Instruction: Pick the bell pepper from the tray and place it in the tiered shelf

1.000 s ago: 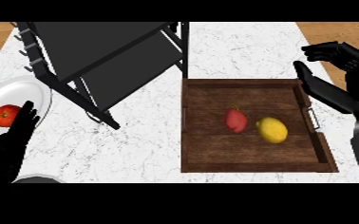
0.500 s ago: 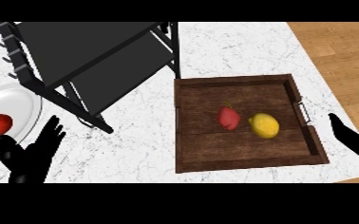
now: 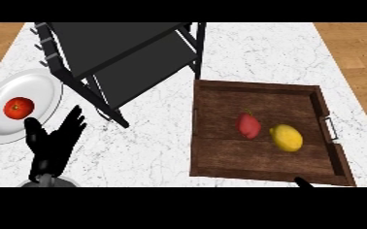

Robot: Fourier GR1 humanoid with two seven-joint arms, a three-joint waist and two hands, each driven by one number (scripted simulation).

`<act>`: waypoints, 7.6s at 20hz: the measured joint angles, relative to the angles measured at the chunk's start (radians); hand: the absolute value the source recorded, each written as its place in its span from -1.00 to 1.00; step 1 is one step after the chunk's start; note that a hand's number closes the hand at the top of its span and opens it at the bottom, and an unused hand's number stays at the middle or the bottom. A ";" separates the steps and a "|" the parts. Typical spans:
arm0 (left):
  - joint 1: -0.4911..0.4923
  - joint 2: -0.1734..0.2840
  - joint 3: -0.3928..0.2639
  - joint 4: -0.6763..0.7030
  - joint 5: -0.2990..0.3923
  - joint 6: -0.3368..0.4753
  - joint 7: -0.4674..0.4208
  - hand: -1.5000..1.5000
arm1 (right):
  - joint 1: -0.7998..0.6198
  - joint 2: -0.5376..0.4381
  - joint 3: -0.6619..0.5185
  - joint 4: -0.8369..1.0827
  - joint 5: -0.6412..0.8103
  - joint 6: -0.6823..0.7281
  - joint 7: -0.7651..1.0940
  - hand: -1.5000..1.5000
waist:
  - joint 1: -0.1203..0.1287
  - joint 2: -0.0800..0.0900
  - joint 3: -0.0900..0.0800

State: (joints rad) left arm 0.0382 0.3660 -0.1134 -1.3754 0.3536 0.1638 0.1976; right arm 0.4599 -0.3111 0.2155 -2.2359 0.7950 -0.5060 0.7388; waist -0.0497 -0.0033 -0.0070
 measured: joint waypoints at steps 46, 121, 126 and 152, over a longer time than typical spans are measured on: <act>-0.113 -0.049 -0.005 0.089 -0.044 -0.035 0.029 0.00 | -0.640 0.311 -0.039 0.606 0.510 0.489 0.508 -1.00 | 0.069 0.003 0.005; -0.089 -0.107 0.052 0.047 -0.122 -0.064 0.056 0.00 | -1.730 0.306 0.070 0.602 -0.405 0.661 0.239 1.00 | 0.062 0.003 0.006; -0.080 -0.097 0.062 0.026 -0.123 -0.076 0.073 0.00 | -1.832 0.293 -0.021 0.783 -0.407 0.679 0.154 1.00 | 0.064 0.004 0.006; -0.105 -0.127 0.080 0.038 -0.156 -0.098 0.077 0.00 | -2.029 0.309 -0.080 1.593 -0.305 0.492 -0.452 1.00 | 0.084 0.011 0.006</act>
State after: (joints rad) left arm -0.0665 0.2394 -0.0332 -1.3379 0.1979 0.0662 0.2751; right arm -1.5688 -0.0017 0.1352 -0.6431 0.4902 -0.0137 0.2866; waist 0.0343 0.0081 -0.0015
